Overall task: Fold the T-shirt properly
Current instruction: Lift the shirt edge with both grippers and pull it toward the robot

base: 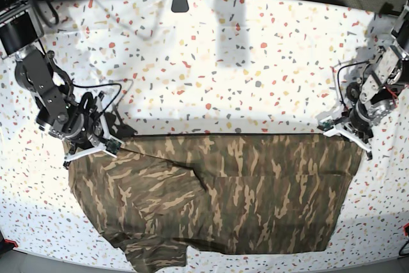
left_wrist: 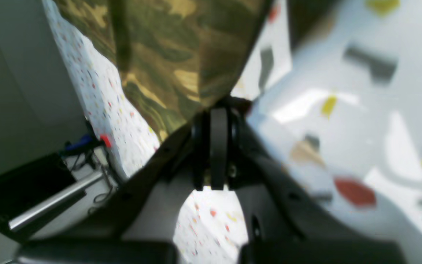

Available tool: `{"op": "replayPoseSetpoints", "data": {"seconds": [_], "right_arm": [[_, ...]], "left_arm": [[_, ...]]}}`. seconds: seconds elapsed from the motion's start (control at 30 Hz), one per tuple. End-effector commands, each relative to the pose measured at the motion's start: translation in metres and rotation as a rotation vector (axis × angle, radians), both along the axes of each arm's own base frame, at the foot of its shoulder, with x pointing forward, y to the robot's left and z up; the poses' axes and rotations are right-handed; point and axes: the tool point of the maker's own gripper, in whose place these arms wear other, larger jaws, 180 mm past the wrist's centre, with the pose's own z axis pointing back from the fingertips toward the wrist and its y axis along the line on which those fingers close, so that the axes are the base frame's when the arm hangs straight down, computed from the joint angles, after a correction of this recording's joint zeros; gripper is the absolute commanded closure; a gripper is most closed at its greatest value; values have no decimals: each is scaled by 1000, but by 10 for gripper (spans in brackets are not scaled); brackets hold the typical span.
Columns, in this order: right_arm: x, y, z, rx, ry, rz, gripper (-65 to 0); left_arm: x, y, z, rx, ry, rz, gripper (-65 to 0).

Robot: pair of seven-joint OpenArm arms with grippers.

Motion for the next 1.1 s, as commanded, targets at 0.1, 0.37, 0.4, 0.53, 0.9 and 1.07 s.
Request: {"op": "replayPoseSetpoints", "data": {"seconds": [0.1,0.37,0.4,0.53,0.9,1.07], "right_arm": [[-15,-23,5,-75,-1,-3,0],[-83,-38,-17,-146,85,22,0],[-89,-43,-17,-160,88,17,0],[-119,-61,-21,-222,130,11,0],[-177,-39,-31,-217,213,58,0],[-206,-33,-37,-249,261,95,0]], "left_arm": [[-13,22,12,41,3,19,0],[-55,29,17,127,-26,40,0],[-62,32,17,137,-22,37,0],[-93,42,11,175,15,33,0],[-147,19,8,248,-50,-74,0],[-158,12,10,248,-59,-68,0]]}}
